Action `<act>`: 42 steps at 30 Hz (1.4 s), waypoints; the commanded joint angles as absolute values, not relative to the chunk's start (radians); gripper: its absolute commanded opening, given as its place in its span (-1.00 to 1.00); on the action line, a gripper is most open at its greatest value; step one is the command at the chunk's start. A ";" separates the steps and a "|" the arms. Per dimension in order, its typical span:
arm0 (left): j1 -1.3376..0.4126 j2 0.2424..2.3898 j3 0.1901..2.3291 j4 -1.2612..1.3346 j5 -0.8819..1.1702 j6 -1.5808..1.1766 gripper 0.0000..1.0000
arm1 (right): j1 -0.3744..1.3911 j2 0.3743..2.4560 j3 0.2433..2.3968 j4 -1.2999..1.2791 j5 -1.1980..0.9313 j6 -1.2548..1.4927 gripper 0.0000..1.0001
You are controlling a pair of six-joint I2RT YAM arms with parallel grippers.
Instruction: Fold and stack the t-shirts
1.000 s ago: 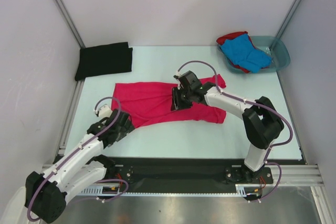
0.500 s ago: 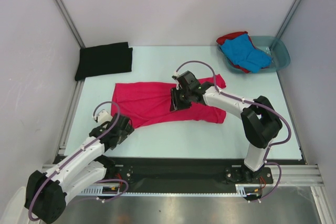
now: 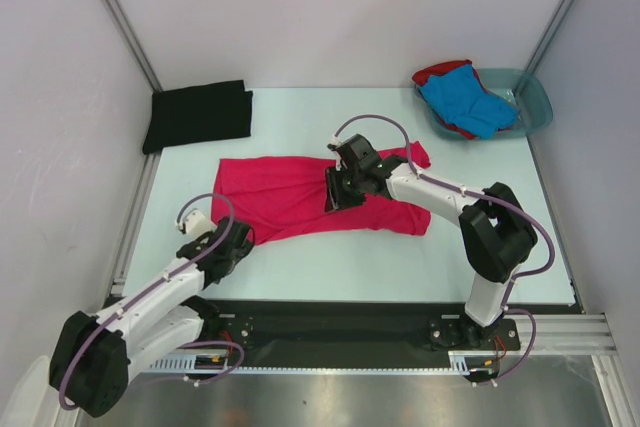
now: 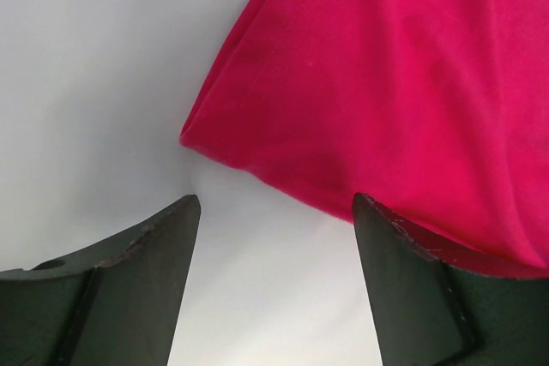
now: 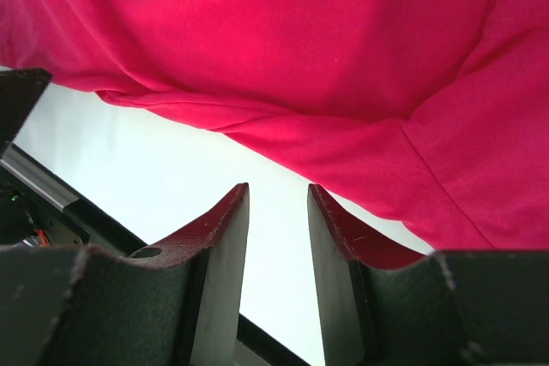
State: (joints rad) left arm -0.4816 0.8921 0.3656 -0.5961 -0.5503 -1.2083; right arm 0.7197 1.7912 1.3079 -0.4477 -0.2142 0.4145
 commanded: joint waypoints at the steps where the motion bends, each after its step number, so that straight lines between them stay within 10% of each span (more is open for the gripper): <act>1: -0.479 0.928 0.348 -0.532 -0.568 -1.239 0.57 | 0.718 1.795 1.351 -0.463 -0.193 0.397 -0.22; 7: -0.479 1.000 0.350 -0.482 -0.564 -1.232 0.37 | 0.715 1.789 1.347 -0.472 -0.186 0.397 -0.22; 18: -0.476 0.944 0.350 -0.476 -0.552 -1.213 -0.60 | 0.709 1.776 1.339 -0.482 -0.175 0.400 -0.23; 42: -0.477 0.851 0.377 -0.532 -0.506 -1.190 -0.99 | 0.704 1.740 1.309 -0.462 -0.158 0.379 -0.23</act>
State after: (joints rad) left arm -0.4808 0.8757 0.3428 -0.5095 -0.5106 -1.1957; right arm 0.7086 1.7901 1.3071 -0.4744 -0.1722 0.4053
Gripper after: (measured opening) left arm 0.006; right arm 0.385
